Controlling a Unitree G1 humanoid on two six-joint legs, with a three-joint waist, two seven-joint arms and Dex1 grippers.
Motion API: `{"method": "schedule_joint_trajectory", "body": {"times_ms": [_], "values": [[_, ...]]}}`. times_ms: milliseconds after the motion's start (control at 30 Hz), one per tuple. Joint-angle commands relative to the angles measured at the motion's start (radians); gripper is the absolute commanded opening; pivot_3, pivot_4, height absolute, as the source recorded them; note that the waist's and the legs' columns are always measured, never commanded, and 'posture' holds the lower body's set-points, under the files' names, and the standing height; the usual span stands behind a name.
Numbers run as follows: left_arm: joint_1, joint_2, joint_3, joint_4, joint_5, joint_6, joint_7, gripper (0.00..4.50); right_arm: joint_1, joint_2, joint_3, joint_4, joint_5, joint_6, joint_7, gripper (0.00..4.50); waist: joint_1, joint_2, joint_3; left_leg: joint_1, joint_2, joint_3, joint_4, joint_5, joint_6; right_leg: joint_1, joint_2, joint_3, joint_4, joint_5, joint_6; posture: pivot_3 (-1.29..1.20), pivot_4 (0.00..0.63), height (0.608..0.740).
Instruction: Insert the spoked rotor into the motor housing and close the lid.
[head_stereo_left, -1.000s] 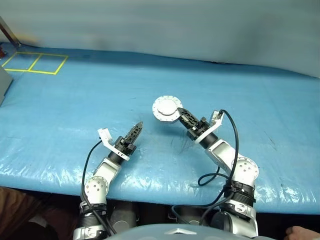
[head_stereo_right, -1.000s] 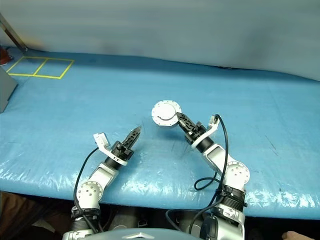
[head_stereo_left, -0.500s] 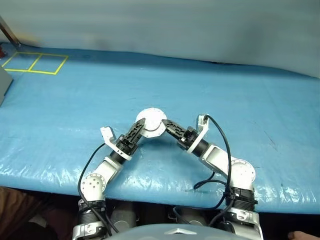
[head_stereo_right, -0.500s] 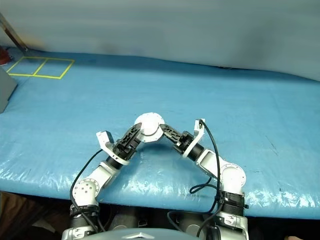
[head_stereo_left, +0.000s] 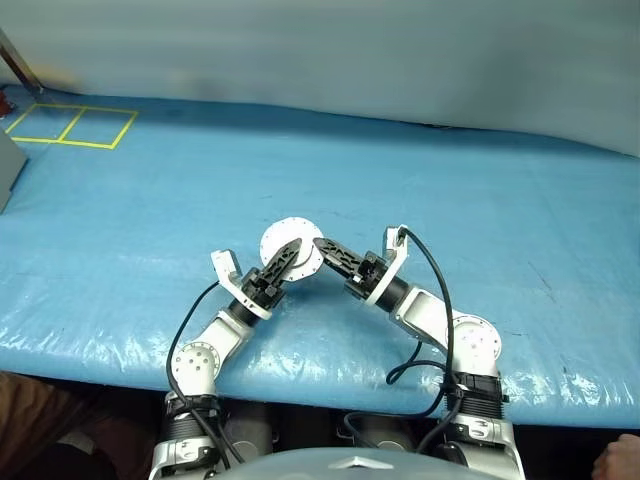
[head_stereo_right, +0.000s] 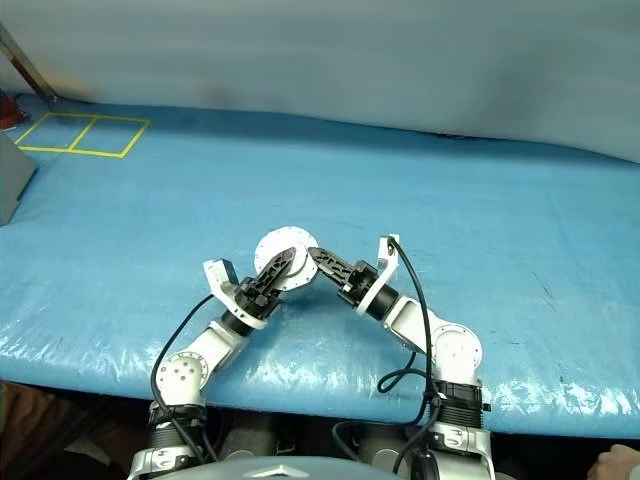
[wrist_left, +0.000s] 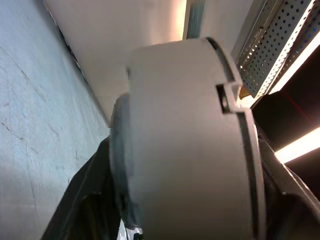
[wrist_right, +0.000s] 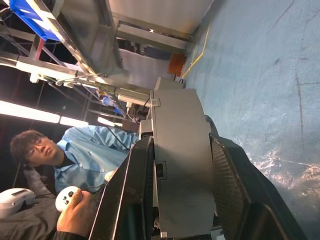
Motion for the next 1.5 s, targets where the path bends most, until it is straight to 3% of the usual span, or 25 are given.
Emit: {"method": "schedule_joint_trajectory", "body": {"times_ms": [33,200,433,567,700,933,1133,1167,1300,1500], "values": [[-0.003,-0.008,0.009,-0.023,0.010,-0.022,0.025,2.55,-0.034,0.008,-0.021,-0.015,-0.021,-0.076,-0.005,1.23,0.000,0.000,0.000,0.000,0.000,0.000,0.000,0.000,0.000,0.000,0.000,0.000,0.000,0.000,0.000,0.00,0.150,0.740],[-0.015,-0.027,0.028,-0.013,0.007,-0.052,0.056,2.55,-0.040,0.004,0.002,-0.007,-0.099,-0.125,0.011,1.23,0.000,0.000,0.000,0.000,0.000,0.000,0.001,0.000,0.000,0.000,0.000,0.000,0.000,0.000,0.000,0.00,0.150,0.740],[-0.086,-0.098,0.091,0.041,0.065,-0.250,0.196,2.55,-0.070,-0.002,-0.016,0.020,-0.207,-0.236,-0.022,3.51,0.001,0.000,0.000,0.000,0.000,0.000,0.001,0.000,0.001,0.001,0.000,0.000,0.001,0.001,0.001,0.00,0.150,0.740],[-0.187,-0.112,0.174,0.140,0.122,-0.416,0.368,2.55,-0.068,-0.016,-0.041,0.026,-0.257,-0.295,-0.036,3.51,0.004,-0.001,0.000,0.000,0.000,0.000,0.002,0.001,0.001,0.000,0.000,0.000,0.001,0.001,0.001,0.00,0.150,0.740],[-0.299,-0.062,0.205,0.258,0.181,-0.449,0.458,2.55,-0.041,-0.028,-0.039,0.002,-0.273,-0.308,-0.021,3.51,0.013,-0.001,0.000,-0.001,-0.002,0.001,0.002,0.000,0.003,0.001,-0.001,0.000,0.000,0.002,0.003,0.00,0.150,0.740],[-0.470,0.012,0.223,0.457,0.225,-0.413,0.446,2.55,-0.024,-0.049,-0.037,-0.010,-0.299,-0.335,-0.001,3.51,0.011,-0.002,0.000,-0.002,-0.003,0.002,0.004,0.001,0.005,0.001,-0.002,-0.001,0.000,0.004,0.006,0.00,0.150,0.740],[-0.490,0.025,0.231,0.509,0.282,-0.417,0.511,2.55,-0.021,-0.052,-0.023,-0.012,-0.328,-0.353,0.009,3.51,0.003,-0.002,0.000,-0.002,-0.003,0.002,0.004,0.001,0.004,0.001,-0.002,0.000,0.000,0.004,0.006,0.00,0.150,0.740],[-0.476,0.025,0.229,0.501,0.302,-0.430,0.536,3.20,-0.020,-0.051,-0.020,-0.011,-0.332,-0.354,0.011,3.55,0.002,-0.002,0.000,-0.002,-0.003,0.002,0.004,0.001,0.004,0.001,-0.002,0.001,0.000,0.004,0.006,0.00,0.150,0.740],[-0.401,0.026,0.212,0.418,0.387,-0.486,0.596,4.36,-0.016,-0.052,-0.014,-0.006,-0.349,-0.351,0.021,3.55,-0.007,-0.001,0.000,0.008,-0.002,0.003,0.003,0.001,0.004,0.008,-0.002,0.002,0.000,0.004,0.006,0.00,0.150,0.740],[-0.259,0.015,0.159,0.231,0.465,-0.501,0.628,4.46,-0.025,-0.067,0.003,0.022,-0.391,-0.347,0.028,3.55,-0.016,-0.001,-0.001,0.019,0.000,0.004,-0.001,0.001,0.002,0.015,-0.005,0.004,0.001,0.001,0.002,0.00,0.150,0.740]]}}
